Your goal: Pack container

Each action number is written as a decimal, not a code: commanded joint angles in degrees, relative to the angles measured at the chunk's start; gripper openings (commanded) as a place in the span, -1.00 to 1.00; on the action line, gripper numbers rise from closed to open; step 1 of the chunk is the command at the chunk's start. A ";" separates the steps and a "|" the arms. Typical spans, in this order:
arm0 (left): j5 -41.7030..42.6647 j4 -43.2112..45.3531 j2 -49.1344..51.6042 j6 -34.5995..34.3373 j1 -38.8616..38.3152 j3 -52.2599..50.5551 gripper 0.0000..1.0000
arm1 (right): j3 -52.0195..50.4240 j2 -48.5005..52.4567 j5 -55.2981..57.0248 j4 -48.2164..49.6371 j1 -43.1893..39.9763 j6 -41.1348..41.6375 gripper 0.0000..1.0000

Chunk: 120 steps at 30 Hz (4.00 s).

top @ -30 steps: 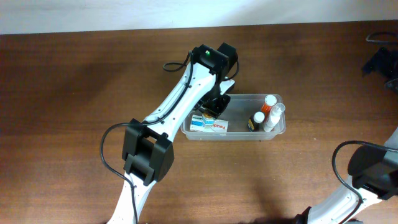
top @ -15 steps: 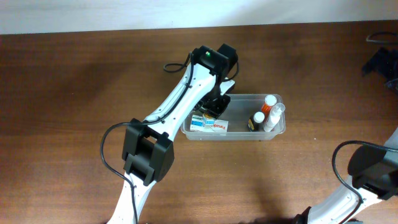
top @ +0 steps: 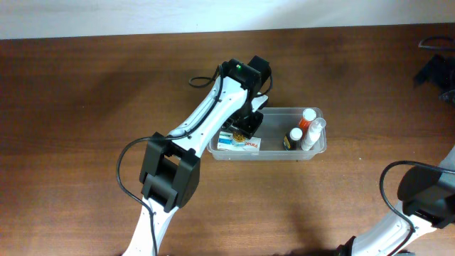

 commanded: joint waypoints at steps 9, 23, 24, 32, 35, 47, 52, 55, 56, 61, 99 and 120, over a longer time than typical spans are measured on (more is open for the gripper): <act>-0.22 -0.13 -0.39 -0.33 0.31 1.03 0.11 | -0.31 -0.63 -0.15 -0.26 0.00 0.63 0.97; -2.89 -13.25 -4.63 0.11 1.62 31.52 0.28 | -0.31 -0.63 -0.15 -0.26 0.00 0.63 0.97; -3.10 -14.49 -5.33 0.13 2.03 32.94 0.31 | -0.31 -0.63 -0.15 -0.26 0.00 0.63 0.97; -3.26 -14.99 -15.02 0.11 3.69 33.27 0.36 | -0.31 -0.63 -0.15 -0.26 0.00 0.63 0.97; -3.74 -14.99 -20.22 0.11 3.69 29.75 0.48 | -0.31 -0.63 -0.15 -0.26 0.00 0.66 0.97; -5.97 -14.99 -48.04 -4.42 3.67 -0.46 0.99 | -0.31 -0.63 -0.15 -0.28 0.00 0.63 0.97; -5.75 -14.99 -53.27 -4.42 3.67 -4.81 0.74 | -0.31 -0.63 -0.15 -0.26 0.00 0.63 0.97; -3.32 -14.97 -54.53 -4.42 3.67 -4.87 0.99 | -0.31 -0.63 -0.15 -0.26 0.00 0.63 0.97; -3.37 -14.99 -54.82 -4.42 3.67 -4.87 0.99 | -0.31 -0.63 -0.15 -0.26 0.00 0.66 0.97; -4.61 -14.99 -55.25 -4.11 3.69 -5.01 0.99 | -0.31 -0.63 -0.15 -0.26 0.00 0.63 0.97; 4.52 57.75 -108.76 10.56 29.57 -99.12 0.99 | -0.31 -0.63 -0.15 -0.26 0.00 0.63 0.97; 7.34 75.65 -131.69 11.78 37.92 -122.97 0.99 | -0.31 -0.63 -0.15 -0.26 0.00 0.63 0.97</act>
